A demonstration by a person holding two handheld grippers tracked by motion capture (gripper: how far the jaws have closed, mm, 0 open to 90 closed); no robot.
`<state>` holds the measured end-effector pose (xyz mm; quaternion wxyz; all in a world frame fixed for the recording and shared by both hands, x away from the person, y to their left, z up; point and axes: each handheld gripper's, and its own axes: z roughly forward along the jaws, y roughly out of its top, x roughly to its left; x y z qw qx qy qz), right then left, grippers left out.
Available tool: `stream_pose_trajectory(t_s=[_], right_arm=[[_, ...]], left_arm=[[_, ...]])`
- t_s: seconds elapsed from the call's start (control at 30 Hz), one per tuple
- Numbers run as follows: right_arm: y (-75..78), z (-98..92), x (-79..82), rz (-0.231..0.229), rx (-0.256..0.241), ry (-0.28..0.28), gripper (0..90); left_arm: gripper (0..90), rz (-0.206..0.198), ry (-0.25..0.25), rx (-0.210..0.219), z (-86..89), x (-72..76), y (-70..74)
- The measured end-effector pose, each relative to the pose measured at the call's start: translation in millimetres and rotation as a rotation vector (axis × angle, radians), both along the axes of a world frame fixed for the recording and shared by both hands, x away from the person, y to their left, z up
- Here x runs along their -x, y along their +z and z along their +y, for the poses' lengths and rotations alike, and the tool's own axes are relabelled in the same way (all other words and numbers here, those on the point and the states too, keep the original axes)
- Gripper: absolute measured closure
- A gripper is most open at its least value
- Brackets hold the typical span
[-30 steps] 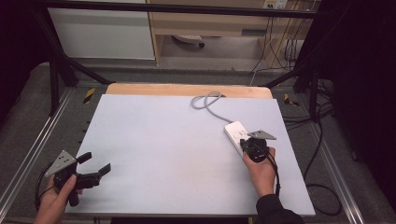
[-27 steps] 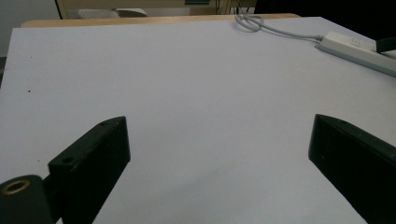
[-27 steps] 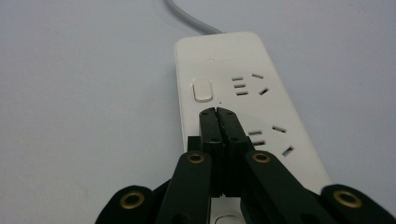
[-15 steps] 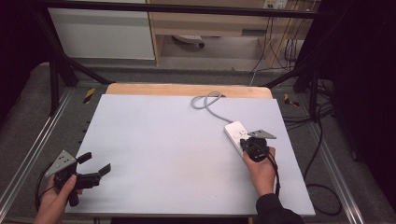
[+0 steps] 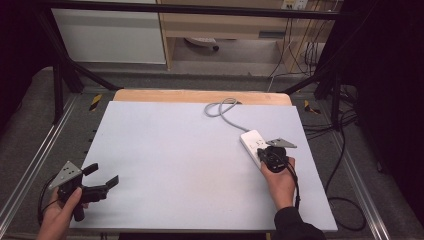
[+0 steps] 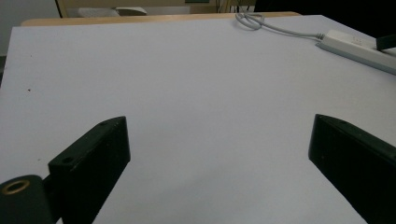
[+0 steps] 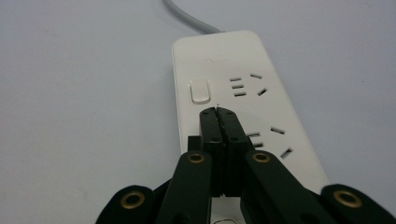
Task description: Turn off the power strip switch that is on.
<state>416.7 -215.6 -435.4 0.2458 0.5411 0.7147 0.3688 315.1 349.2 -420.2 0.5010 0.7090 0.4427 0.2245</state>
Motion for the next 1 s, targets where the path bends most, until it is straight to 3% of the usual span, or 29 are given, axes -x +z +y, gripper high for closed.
stream_pose_trajectory(t_s=[1.0], right_arm=[[0.6, 3.7, 0.7, 0.005, 0.043, 0.004, 90.0]], left_arm=[[5.4, 0.0, -0.001, -0.001, -0.1, -0.1, -0.1]])
